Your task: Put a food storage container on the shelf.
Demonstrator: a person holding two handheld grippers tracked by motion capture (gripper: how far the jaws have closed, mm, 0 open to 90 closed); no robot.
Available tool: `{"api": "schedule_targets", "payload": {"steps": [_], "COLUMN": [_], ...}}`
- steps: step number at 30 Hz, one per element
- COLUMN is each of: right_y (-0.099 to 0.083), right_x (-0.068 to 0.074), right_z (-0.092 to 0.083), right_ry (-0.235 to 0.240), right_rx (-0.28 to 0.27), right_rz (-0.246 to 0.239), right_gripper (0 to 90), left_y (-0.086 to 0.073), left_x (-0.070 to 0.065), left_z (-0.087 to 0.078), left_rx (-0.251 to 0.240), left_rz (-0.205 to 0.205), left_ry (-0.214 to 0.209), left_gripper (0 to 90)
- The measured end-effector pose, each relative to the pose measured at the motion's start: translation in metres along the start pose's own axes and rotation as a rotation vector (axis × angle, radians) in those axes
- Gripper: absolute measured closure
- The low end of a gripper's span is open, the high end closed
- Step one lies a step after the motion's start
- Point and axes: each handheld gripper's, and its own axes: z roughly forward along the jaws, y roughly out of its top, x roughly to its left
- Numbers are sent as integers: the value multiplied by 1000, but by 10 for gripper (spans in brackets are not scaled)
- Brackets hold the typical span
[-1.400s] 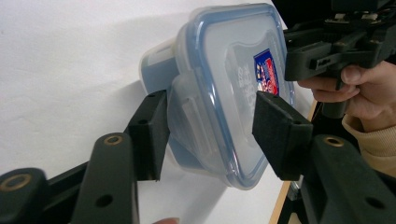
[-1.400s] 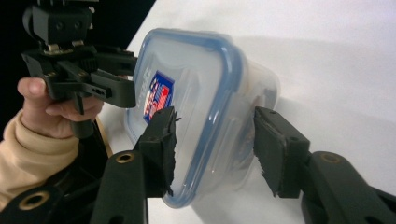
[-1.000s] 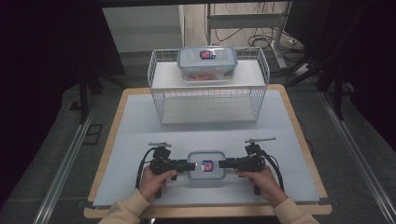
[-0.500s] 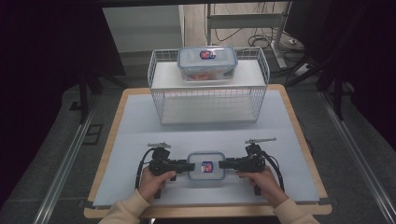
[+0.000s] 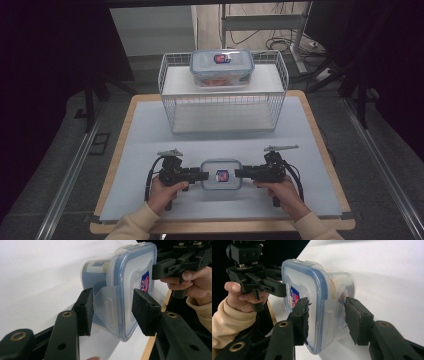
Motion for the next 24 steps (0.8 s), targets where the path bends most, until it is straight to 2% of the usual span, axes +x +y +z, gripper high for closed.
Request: {"api": "schedule_targets", "payload": {"steps": [4, 10, 16, 24], "right_y": [7, 20, 44, 81], "right_x": [2, 11, 27, 44], "right_z": [-5, -13, -26, -43], "right_ry": [-4, -1, -15, -26], "right_rx": [-12, -46, -66, -102], "right_rz": [-20, -48, -103, -167], "right_gripper": [550, 550, 549, 547], "left_y": [8, 23, 45, 84], "left_x": [-4, -13, -24, -38], "left_z": [-2, -12, -24, -40], "left_rx": [-10, -40, -76, -119], "left_rz": [11, 57, 103, 173], "left_ry": [1, 6, 6, 22], "left_gripper": [528, 530, 532, 533]}}
